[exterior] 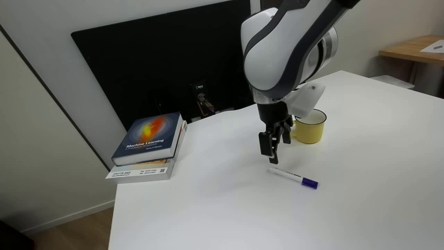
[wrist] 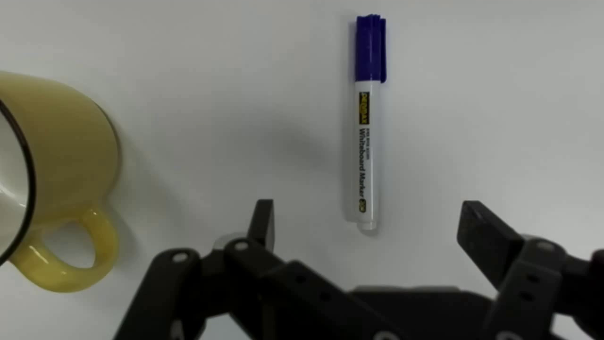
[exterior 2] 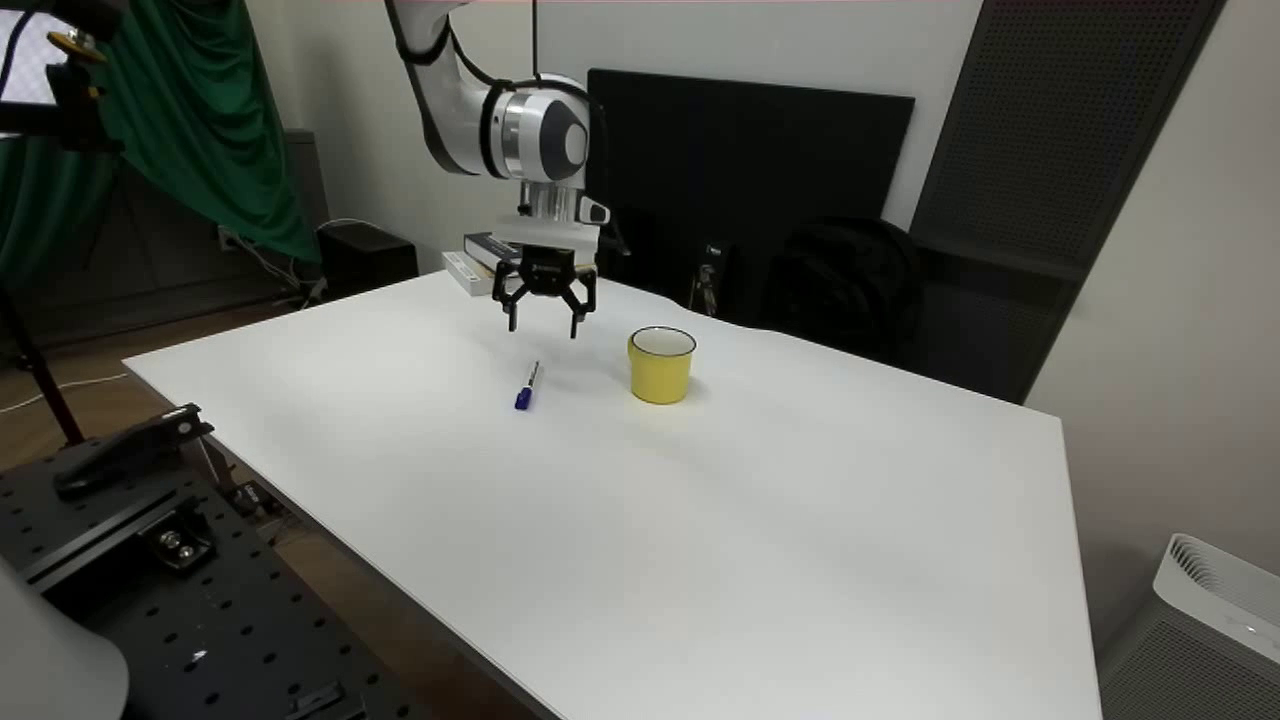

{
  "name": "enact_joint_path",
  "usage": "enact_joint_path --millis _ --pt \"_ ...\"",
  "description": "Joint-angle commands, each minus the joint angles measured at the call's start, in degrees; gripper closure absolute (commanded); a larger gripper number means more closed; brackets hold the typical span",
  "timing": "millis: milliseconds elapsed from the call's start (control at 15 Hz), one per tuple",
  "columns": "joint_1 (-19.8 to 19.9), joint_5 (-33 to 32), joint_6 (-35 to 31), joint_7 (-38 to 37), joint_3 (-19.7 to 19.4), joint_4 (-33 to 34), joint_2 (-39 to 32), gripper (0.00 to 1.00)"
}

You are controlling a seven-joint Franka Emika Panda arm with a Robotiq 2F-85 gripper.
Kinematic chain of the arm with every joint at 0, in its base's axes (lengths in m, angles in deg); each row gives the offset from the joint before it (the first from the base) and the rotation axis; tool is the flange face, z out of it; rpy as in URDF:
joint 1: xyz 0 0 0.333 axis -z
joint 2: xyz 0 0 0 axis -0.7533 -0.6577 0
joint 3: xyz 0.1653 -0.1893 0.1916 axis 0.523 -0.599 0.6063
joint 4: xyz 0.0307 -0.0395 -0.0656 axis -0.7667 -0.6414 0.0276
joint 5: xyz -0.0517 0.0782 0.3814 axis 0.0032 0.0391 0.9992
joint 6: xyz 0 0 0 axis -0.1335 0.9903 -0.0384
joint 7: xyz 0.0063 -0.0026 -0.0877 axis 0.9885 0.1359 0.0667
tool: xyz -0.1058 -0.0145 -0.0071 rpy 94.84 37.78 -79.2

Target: Get the marker from the table and place it in the yellow cup

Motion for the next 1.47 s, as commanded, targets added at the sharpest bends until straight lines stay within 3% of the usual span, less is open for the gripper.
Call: enact_joint_path --millis 0,533,1400 --pt "-0.77 -0.27 0.59 0.05 0.22 4.54 -3.17 0.00" --pt "-3.48 -0.73 -0.62 -2.80 -0.74 5.72 -5.57 0.00" --pt "-6.37 -1.54 -8.93 -9.03 -4.40 0.96 -5.06 0.00"
